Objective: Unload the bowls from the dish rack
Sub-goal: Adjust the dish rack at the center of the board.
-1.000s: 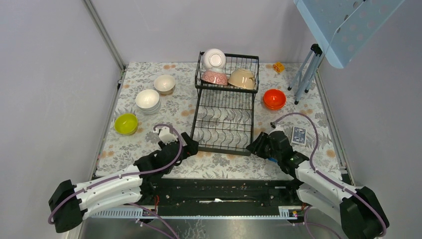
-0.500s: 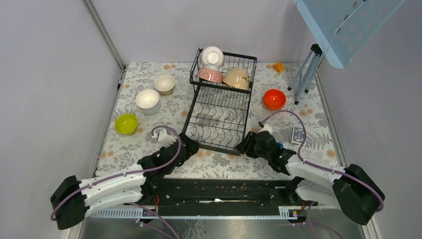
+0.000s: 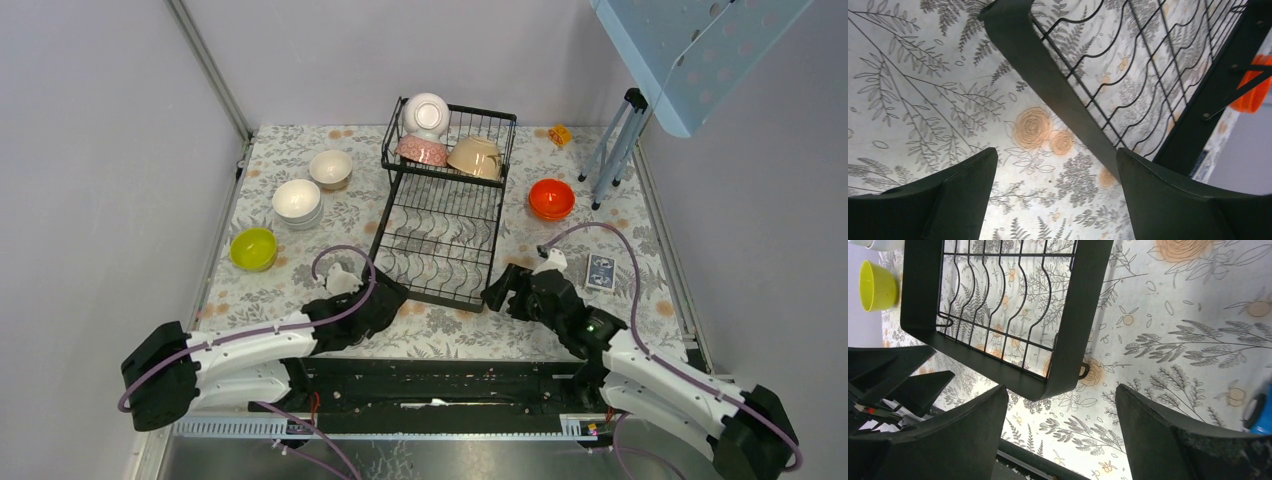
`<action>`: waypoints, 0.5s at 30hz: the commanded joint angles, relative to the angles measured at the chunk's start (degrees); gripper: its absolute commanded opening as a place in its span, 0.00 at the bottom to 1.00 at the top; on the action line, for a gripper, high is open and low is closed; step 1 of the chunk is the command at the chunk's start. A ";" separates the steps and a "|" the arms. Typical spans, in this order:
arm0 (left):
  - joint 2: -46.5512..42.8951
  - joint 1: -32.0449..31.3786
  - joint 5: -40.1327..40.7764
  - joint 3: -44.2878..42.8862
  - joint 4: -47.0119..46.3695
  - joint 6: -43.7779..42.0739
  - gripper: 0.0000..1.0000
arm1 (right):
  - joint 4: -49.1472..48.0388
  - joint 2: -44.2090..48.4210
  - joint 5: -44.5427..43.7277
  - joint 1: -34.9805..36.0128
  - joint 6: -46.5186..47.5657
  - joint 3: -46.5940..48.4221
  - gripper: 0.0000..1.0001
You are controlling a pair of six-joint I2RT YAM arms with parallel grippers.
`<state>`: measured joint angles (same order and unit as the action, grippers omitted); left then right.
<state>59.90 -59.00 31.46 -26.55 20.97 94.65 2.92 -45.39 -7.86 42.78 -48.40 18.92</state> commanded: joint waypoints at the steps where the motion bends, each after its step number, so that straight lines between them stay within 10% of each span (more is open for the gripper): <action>1: 0.97 -0.83 3.46 -3.68 0.65 5.42 0.93 | 7.59 5.85 -4.19 0.55 2.44 1.55 0.86; 15: 16.17 -1.53 8.05 -12.94 0.64 7.00 0.74 | 12.26 12.61 -5.38 0.59 2.48 -0.41 0.86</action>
<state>73.84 -60.29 36.32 -36.21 21.39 101.58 13.02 -34.33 -10.70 42.83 -46.72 18.13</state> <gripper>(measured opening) 0.791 0.856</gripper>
